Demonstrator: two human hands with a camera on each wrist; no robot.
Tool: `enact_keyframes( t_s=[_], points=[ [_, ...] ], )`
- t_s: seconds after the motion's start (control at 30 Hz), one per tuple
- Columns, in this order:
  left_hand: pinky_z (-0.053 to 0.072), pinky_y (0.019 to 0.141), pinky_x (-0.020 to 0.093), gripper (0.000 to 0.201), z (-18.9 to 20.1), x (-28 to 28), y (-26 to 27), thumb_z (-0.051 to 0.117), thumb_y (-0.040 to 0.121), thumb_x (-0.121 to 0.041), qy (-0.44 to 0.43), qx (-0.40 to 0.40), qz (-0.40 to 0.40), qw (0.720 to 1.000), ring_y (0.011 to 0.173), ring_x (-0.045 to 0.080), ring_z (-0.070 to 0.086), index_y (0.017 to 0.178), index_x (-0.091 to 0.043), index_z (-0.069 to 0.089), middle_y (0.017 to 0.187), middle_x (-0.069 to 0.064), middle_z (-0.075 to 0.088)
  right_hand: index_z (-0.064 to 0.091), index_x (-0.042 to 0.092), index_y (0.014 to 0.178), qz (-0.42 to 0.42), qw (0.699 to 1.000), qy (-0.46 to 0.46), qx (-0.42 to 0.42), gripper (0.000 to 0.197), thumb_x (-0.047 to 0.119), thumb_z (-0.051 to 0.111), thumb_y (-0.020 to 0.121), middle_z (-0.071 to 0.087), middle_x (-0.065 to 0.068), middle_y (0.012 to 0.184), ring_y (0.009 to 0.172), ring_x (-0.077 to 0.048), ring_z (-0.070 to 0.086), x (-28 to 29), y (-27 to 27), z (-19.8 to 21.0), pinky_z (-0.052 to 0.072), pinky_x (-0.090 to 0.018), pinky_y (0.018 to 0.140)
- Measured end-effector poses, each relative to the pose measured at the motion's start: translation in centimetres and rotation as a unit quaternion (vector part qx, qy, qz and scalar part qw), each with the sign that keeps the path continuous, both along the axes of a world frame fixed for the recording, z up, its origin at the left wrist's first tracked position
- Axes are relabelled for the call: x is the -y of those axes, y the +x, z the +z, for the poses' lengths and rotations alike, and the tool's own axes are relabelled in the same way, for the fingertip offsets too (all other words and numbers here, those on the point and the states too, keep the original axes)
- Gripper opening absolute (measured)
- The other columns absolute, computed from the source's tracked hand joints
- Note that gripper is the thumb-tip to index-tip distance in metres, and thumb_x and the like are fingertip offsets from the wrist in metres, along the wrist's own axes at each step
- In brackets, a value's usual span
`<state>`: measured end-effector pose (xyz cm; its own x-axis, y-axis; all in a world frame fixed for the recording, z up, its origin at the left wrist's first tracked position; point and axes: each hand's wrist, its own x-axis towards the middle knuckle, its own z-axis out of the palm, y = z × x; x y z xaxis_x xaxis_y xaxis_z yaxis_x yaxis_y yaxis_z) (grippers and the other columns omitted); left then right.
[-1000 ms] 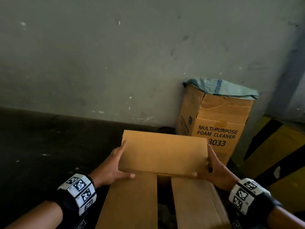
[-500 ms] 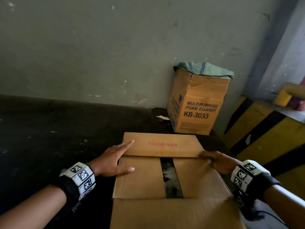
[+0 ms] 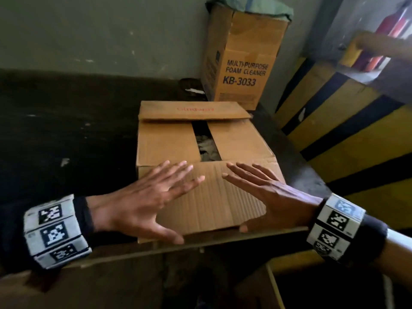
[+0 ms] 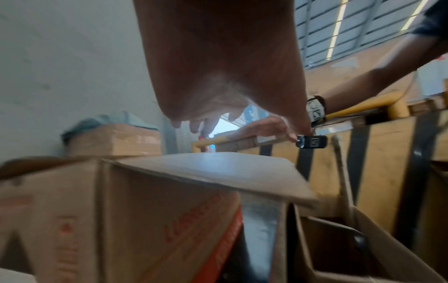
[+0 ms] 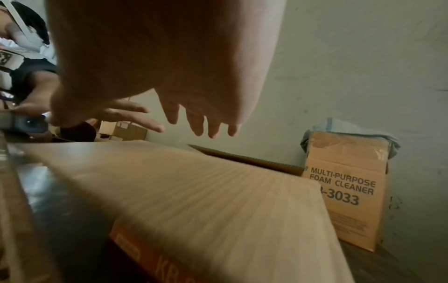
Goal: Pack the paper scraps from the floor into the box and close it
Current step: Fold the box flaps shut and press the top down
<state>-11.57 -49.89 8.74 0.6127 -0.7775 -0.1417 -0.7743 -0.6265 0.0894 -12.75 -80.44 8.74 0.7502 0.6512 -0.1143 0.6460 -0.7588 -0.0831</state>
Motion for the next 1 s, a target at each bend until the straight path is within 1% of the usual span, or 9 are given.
enact_keyframes(
  t_s=[0.1, 0.2, 0.33, 0.4, 0.57, 0.7, 0.83, 0.93, 1.0],
  points=[
    [-0.025, 0.112, 0.039, 0.109, -1.5, 0.2, -1.0, 0.046, 0.075, -0.079, 0.032, 0.036, -0.016, 0.999, 0.133, 0.014, -0.042, 0.136, -0.041, -0.036, 0.149, 0.002, -0.040, -0.017, 0.038, 0.147, 0.009, 0.999, -0.034, 0.031, 0.102, 0.072, 0.050, 0.078, -0.023, 0.003, 0.157, 0.144, -0.013, -0.023, 0.6, -0.9, -1.7, -0.014, -0.034, 0.116],
    [-0.025, 0.111, 0.037, 0.111, -1.4, 0.3, -1.0, 0.056, 0.078, -0.067, 0.004, 0.057, -0.022, 0.998, 0.136, 0.017, -0.039, 0.139, -0.039, -0.032, 0.151, 0.008, -0.034, -0.016, 0.036, 0.147, -0.005, 0.999, -0.038, 0.031, 0.102, 0.063, 0.057, 0.081, -0.020, 0.000, 0.158, 0.144, -0.013, -0.023, 0.9, -0.5, -1.9, -0.009, -0.037, 0.119],
    [-0.032, 0.106, 0.028, 0.106, 0.6, 0.2, -1.1, 0.052, 0.082, -0.068, -0.005, 0.024, -0.027, 0.999, 0.130, 0.011, -0.045, 0.136, -0.042, -0.035, 0.146, -0.001, -0.044, -0.021, 0.042, 0.144, 0.009, 1.000, -0.029, 0.005, 0.102, 0.063, 0.056, 0.081, -0.026, 0.007, 0.156, 0.140, -0.005, -0.030, 1.1, 0.0, 0.2, -0.023, -0.020, 0.110],
    [-0.030, 0.106, 0.024, 0.102, 2.9, -0.4, -0.9, 0.050, 0.082, -0.069, -0.034, 0.018, -0.033, 0.999, 0.131, 0.008, -0.043, 0.138, -0.043, -0.032, 0.146, -0.007, -0.044, -0.023, 0.044, 0.142, 0.010, 1.000, -0.016, -0.010, 0.102, 0.067, 0.055, 0.080, -0.026, 0.014, 0.155, 0.138, 0.002, -0.030, 1.4, 0.3, 2.9, -0.023, -0.015, 0.107],
    [-0.014, 0.112, 0.020, 0.090, 8.5, -1.5, 1.9, 0.046, 0.077, -0.076, -0.106, 0.060, -0.020, 0.992, 0.138, 0.002, -0.029, 0.145, -0.049, -0.006, 0.152, -0.023, -0.026, -0.023, 0.058, 0.136, -0.013, 0.999, 0.017, 0.029, 0.095, 0.077, 0.046, 0.075, -0.013, 0.028, 0.154, 0.142, 0.007, -0.014, 2.4, 2.6, 9.7, 0.000, -0.025, 0.117],
    [-0.003, 0.110, 0.020, 0.075, 10.8, -2.2, 5.6, 0.046, 0.078, -0.068, -0.153, 0.106, 0.042, 0.982, 0.141, -0.003, -0.016, 0.144, -0.042, 0.020, 0.157, -0.018, 0.002, -0.028, 0.058, 0.132, -0.023, 0.995, -0.029, 0.098, 0.073, 0.075, 0.020, 0.080, -0.011, 0.023, 0.154, 0.139, 0.007, -0.013, 2.5, 6.6, 12.1, -0.003, -0.023, 0.114],
    [-0.017, 0.111, 0.015, 0.081, 9.6, -2.4, 8.7, 0.042, 0.082, -0.057, -0.090, 0.194, 0.082, 0.974, 0.143, 0.003, -0.015, 0.150, -0.032, 0.005, 0.157, -0.004, 0.008, -0.038, 0.054, 0.129, -0.034, 0.989, -0.036, 0.139, 0.074, 0.053, 0.025, 0.091, -0.022, 0.013, 0.154, 0.142, -0.004, -0.020, 3.3, 11.1, 10.5, -0.015, -0.021, 0.110],
    [-0.022, 0.109, 0.017, 0.080, 7.5, -2.4, 11.6, 0.039, 0.086, -0.055, -0.081, 0.193, 0.111, 0.972, 0.142, 0.005, -0.019, 0.151, -0.028, -0.001, 0.159, -0.002, -0.001, -0.041, 0.055, 0.126, -0.041, 0.992, -0.040, 0.110, 0.066, 0.062, 0.015, 0.092, -0.029, 0.011, 0.152, 0.141, -0.007, -0.025, 4.6, 15.5, 8.0, -0.014, -0.027, 0.114],
    [-0.027, 0.105, 0.013, 0.080, 5.6, -2.6, 13.2, 0.037, 0.088, -0.059, -0.104, 0.159, 0.150, 0.970, 0.137, -0.001, -0.029, 0.149, -0.029, -0.006, 0.158, -0.006, -0.013, -0.039, 0.055, 0.127, -0.054, 0.995, -0.064, 0.061, 0.066, 0.072, 0.006, 0.081, -0.032, 0.011, 0.150, 0.139, -0.008, -0.027, 5.4, 17.6, 6.1, -0.011, -0.033, 0.118]
  ],
)
